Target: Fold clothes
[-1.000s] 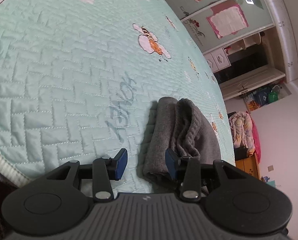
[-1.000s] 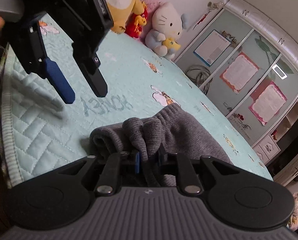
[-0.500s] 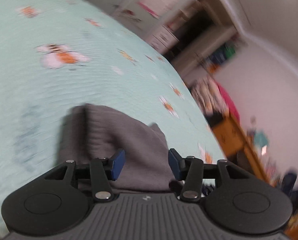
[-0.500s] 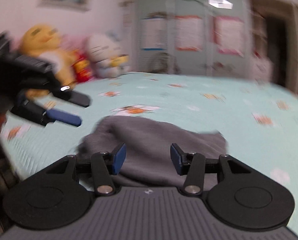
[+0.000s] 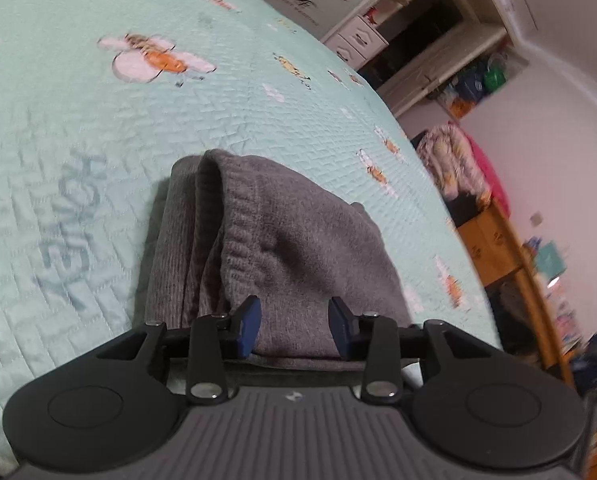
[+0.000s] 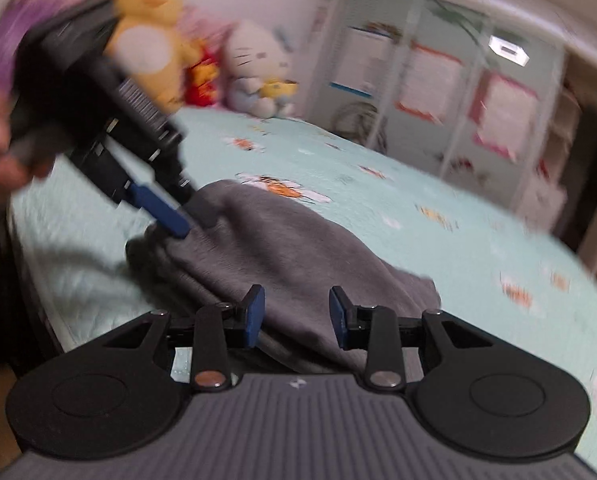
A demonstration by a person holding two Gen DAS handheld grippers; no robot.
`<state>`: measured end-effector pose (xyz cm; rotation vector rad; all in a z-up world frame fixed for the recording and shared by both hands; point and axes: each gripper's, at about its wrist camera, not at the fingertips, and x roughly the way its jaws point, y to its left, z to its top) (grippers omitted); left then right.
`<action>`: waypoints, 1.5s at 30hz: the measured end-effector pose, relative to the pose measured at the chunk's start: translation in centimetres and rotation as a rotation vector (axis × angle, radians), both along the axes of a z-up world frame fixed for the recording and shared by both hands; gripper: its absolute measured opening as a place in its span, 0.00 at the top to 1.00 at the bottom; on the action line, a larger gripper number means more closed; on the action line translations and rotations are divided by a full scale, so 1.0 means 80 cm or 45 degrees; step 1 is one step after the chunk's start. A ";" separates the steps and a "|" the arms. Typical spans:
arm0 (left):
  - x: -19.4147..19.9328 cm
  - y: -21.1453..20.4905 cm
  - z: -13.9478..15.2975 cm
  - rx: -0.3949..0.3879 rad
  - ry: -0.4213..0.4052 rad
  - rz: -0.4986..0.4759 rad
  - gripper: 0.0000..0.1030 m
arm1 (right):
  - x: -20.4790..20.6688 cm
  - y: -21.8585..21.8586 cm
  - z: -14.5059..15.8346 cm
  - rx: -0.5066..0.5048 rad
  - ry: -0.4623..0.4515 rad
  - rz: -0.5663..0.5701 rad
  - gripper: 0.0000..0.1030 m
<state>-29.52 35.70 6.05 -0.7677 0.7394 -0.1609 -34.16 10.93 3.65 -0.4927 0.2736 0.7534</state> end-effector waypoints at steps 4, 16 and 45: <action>-0.004 0.004 0.011 -0.050 -0.009 0.008 0.56 | 0.008 0.028 -0.008 -0.220 -0.101 0.136 0.65; -0.013 0.015 0.023 -0.135 -0.015 0.043 0.44 | -0.002 0.078 -0.018 -0.411 -0.320 0.275 0.66; 0.009 0.008 -0.032 0.045 0.070 0.038 0.95 | 0.030 0.010 0.025 0.165 0.195 0.235 0.95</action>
